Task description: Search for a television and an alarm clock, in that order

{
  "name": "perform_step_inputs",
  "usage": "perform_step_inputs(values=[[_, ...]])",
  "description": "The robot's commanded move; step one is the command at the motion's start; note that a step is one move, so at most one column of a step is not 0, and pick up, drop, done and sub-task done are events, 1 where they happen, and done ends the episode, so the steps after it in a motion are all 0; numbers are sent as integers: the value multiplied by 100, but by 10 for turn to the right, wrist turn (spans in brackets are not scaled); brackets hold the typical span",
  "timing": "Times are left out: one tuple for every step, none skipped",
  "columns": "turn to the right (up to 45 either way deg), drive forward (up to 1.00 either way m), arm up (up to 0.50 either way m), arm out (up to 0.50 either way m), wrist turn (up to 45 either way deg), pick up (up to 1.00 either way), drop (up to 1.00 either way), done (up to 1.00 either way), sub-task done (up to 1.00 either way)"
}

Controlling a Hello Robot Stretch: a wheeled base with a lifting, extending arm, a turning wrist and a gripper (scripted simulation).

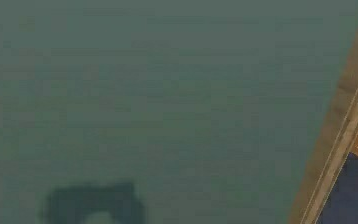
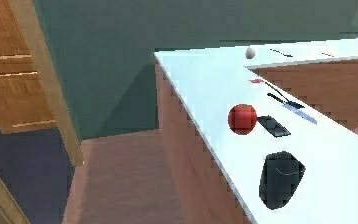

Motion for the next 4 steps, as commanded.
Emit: perform_step_inputs(values=[[450,0,0,0,0,0,0,0,0],[270,0,0,0,0,0,0,0,0],[0,75,0,0,0,0,0,0,0],[-450,0,0,0,0,0,0,0,0]])
